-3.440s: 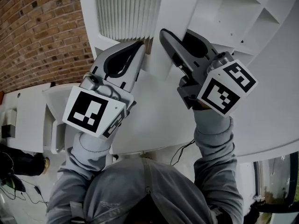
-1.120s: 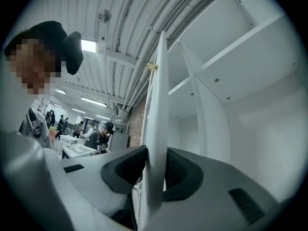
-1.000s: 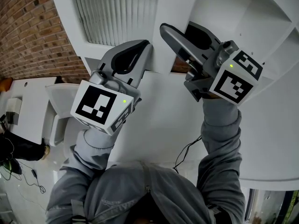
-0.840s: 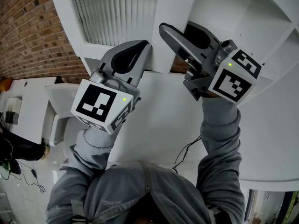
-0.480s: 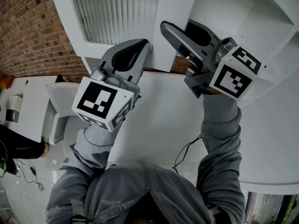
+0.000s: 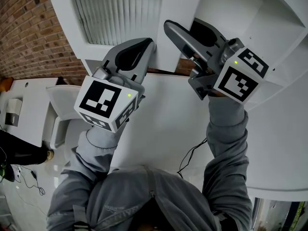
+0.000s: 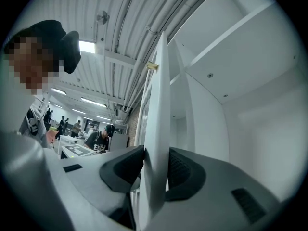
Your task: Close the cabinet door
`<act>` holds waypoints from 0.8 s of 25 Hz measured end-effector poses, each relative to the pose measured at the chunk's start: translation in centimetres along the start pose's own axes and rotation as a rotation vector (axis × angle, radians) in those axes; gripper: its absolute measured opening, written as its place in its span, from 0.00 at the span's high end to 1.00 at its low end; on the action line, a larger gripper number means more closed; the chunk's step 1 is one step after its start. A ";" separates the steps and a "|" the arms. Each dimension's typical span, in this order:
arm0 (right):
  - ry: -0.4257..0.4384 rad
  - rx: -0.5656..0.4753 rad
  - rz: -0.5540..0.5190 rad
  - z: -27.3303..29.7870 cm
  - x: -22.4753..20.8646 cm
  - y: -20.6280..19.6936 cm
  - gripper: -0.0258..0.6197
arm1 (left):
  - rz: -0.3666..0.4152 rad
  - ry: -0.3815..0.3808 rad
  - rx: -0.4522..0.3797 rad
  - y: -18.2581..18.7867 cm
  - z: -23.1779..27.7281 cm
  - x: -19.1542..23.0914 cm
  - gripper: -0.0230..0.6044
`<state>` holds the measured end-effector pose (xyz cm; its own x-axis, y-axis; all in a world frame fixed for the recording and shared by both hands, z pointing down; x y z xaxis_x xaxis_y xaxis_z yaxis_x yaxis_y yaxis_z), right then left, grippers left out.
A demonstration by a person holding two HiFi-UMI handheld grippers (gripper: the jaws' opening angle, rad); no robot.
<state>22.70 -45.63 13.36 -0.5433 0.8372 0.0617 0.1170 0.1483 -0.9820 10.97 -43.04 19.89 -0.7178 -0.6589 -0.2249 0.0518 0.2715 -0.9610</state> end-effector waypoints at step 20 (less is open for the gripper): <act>-0.228 0.007 -0.096 -1.9 -2.5 -0.2 0.72 | -0.006 0.023 0.010 -0.5 1.8 1.7 0.96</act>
<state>25.64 -46.74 13.72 -0.7255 0.6788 0.1135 0.0502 0.2167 -0.9750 10.99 -45.51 19.69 -0.7342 -0.6437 -0.2157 0.0544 0.2610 -0.9638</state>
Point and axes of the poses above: the fingertips, and each gripper's own axes: z forward along the fingers, x to its left, y out of its top, the point moved 6 cm from there along -z, backward along the fingers, and after that the axes turned 9 degrees about -y, right-handed, at the moved point
